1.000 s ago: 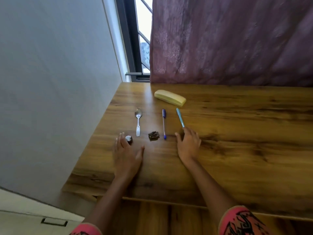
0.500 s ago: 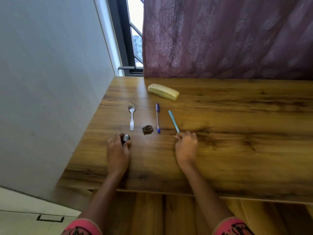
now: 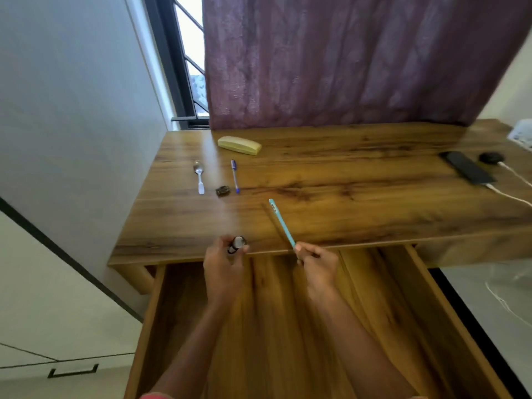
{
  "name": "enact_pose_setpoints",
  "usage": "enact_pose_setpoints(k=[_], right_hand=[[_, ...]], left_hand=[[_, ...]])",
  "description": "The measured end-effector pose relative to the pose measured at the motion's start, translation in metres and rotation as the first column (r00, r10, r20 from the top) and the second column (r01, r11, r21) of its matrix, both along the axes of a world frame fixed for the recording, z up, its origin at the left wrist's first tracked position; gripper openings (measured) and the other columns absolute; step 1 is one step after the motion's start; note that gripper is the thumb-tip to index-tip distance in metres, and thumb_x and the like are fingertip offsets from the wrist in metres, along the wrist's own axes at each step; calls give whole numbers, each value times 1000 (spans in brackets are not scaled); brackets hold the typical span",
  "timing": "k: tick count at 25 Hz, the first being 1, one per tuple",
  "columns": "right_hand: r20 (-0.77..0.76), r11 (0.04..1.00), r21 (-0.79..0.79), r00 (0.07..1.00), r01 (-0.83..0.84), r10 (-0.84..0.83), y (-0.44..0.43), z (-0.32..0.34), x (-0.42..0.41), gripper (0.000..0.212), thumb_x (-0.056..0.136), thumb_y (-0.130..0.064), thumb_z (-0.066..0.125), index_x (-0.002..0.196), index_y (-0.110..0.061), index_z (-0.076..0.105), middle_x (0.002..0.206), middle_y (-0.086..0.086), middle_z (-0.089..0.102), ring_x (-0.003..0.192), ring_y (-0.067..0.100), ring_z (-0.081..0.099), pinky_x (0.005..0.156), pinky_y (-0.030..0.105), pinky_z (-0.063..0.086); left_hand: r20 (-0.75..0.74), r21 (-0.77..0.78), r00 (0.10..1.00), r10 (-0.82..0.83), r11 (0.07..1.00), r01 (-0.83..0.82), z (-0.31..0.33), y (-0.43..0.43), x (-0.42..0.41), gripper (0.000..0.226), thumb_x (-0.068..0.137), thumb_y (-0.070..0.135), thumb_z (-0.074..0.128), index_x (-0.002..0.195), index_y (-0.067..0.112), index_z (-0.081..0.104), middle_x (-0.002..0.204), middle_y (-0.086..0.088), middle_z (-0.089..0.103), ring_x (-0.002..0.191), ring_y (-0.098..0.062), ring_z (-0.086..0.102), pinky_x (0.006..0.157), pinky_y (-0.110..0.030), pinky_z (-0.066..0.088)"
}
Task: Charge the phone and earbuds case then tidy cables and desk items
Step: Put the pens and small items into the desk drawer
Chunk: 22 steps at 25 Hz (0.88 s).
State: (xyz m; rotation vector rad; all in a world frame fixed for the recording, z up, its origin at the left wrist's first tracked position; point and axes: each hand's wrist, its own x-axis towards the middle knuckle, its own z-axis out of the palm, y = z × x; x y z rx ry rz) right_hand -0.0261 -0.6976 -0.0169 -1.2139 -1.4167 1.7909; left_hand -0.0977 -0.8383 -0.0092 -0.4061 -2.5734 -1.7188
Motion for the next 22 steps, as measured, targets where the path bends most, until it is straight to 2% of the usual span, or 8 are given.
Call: enact_pose_setpoints(k=[2,4,7,10,13,17,22], right_hand=[[-21,998,-37,999,41,-42,-5,1,45,12,83,-4,63,94,-5,68,80,5,66,68,11,58,53,14,48],[37,999,13,998,51,-51,-4,-2,92,16,86,-6,61,101,-10,66,88,4,67,76,15,60,62,22,51],[314,975,220,949,-37,-35,13,-13,160,23,89,-11,57,111,-15,64,99,0,65,89,15,61,71,26,50],[597,885,396,801,-244,-46,37,-32,216,22,89,-12,57,109,-14,66,108,5,65,96,19,61,79,30,50],[713,856,378,700,-353,-26,55,-43,248,21,89,-12,55,107,-12,65,107,6,63,96,21,61,83,32,52],[796,807,332,604,-489,39,74,-55,261,17,90,-18,55,102,-11,65,101,5,66,90,17,63,77,24,51],[876,757,216,464,-616,128,87,-70,261,17,92,-16,51,105,-8,58,104,8,64,96,20,63,85,31,54]], left_hand=[[30,10,999,-26,1000,26,-5,10,43,25,81,18,67,104,22,60,99,0,60,91,-11,55,79,-25,44],[62,-37,996,-64,997,67,-15,21,85,33,82,21,66,113,25,60,100,1,60,92,-10,54,79,-25,43],[122,-167,973,-197,962,216,-35,41,136,31,84,27,63,116,26,62,102,1,65,102,-14,51,79,-25,40],[242,-179,926,-289,925,335,-62,60,173,34,81,26,67,114,28,62,108,-2,64,99,-12,54,81,-24,43],[313,-259,891,-329,873,413,-80,81,203,38,81,27,67,117,29,59,113,-2,60,94,-8,49,78,-20,38],[333,-334,868,-368,815,474,-98,104,230,37,81,29,66,117,24,59,116,-3,60,105,-15,54,85,-22,42],[308,-432,888,-342,781,451,-109,121,240,36,85,30,61,120,22,58,121,0,59,111,-17,54,88,-26,41]])
